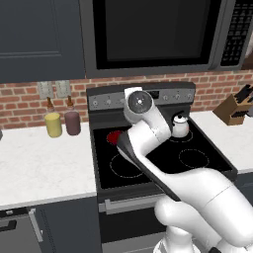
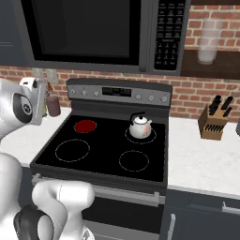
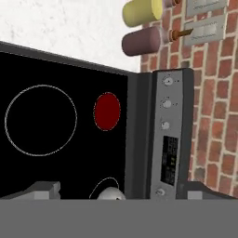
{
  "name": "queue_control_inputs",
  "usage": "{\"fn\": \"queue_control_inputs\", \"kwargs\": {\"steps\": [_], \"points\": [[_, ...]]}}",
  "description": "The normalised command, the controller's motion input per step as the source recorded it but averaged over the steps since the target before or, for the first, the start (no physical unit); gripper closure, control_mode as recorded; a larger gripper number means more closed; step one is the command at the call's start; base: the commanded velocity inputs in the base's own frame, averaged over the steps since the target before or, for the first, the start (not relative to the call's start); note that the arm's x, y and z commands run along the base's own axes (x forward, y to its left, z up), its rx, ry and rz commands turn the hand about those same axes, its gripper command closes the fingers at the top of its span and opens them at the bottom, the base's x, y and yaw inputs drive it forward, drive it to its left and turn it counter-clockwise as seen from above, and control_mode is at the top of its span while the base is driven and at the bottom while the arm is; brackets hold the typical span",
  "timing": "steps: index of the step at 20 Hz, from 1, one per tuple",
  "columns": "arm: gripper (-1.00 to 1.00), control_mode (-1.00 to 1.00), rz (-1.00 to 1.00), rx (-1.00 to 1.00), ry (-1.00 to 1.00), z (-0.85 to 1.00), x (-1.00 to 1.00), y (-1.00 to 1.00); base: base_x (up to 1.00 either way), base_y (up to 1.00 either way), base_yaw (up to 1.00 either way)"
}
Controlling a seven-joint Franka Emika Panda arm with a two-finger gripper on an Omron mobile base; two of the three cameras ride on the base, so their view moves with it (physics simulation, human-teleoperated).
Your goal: Turn off the rear left burner of the stove.
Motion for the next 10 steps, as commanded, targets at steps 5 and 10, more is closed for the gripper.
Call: {"fn": "queue_control_inputs", "kwargs": {"steps": [5, 10], "points": [[-1.00, -1.00, 0.35, -0.06, -0.11, -0.18, 0.56, 0.00, 0.00, 0.00, 0.00], [-1.00, -1.00, 0.22, 0.00, -0.15, -0.20, 0.52, 0.00, 0.00, 0.00, 0.00]]}}
